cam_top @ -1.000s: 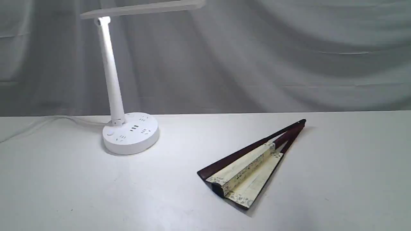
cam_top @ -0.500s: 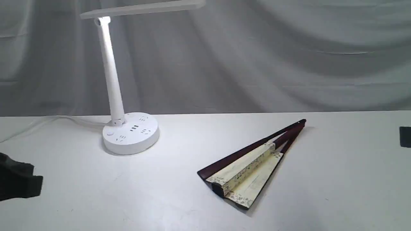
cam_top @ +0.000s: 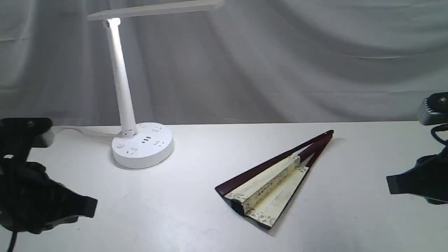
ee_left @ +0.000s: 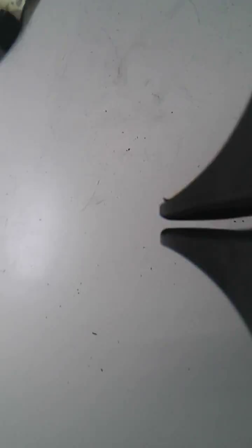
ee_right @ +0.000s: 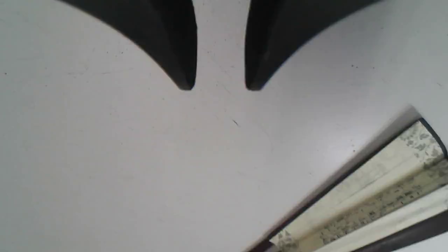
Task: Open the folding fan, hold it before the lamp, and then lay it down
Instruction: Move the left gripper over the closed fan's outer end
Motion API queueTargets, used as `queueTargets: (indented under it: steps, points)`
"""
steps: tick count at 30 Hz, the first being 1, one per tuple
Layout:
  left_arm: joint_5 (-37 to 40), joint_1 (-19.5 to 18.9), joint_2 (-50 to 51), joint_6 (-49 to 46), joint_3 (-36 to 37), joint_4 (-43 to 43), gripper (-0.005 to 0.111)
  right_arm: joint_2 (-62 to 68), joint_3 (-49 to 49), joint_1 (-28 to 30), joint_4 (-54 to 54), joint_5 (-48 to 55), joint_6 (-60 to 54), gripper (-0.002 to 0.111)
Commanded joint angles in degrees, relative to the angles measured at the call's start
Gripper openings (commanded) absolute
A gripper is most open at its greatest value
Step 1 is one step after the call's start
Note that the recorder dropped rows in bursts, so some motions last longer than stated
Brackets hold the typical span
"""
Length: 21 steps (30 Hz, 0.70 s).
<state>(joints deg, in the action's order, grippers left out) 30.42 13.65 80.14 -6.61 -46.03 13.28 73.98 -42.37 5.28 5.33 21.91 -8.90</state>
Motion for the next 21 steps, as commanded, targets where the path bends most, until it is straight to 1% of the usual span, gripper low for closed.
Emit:
queueTargets:
  steps: [1,5,9,11,16,19,21]
  points:
    - [-3.7,3.2,4.1,-2.5,-1.7,0.7,0.004,2.4,-0.1,-0.2,-0.2,-0.1,-0.5,0.026]
    - [-5.2,6.1,9.7,-2.5,-5.8,2.4,0.004,4.6,-0.1,-0.2,-0.2,0.7,-1.0,0.026]
    - [-4.5,7.7,16.0,-2.5,-10.6,4.7,0.004,6.5,-0.3,-0.2,0.0,1.7,-1.1,0.026]
    - [-4.6,8.5,19.2,-4.1,-13.2,5.9,0.004,6.8,-0.5,-0.2,0.2,1.8,-1.4,0.026]
    - [-4.5,9.9,26.0,-6.8,-20.4,5.9,0.004,7.1,-0.5,-0.2,0.2,2.8,-1.4,0.026]
    - [-1.9,10.3,30.0,-7.6,-25.2,9.3,0.004,7.1,-0.5,-0.2,0.2,2.8,-1.4,0.026]
    - [0.5,11.0,32.2,-7.6,-27.8,9.3,0.004,7.1,-0.5,-0.2,0.2,3.0,-1.4,0.026]
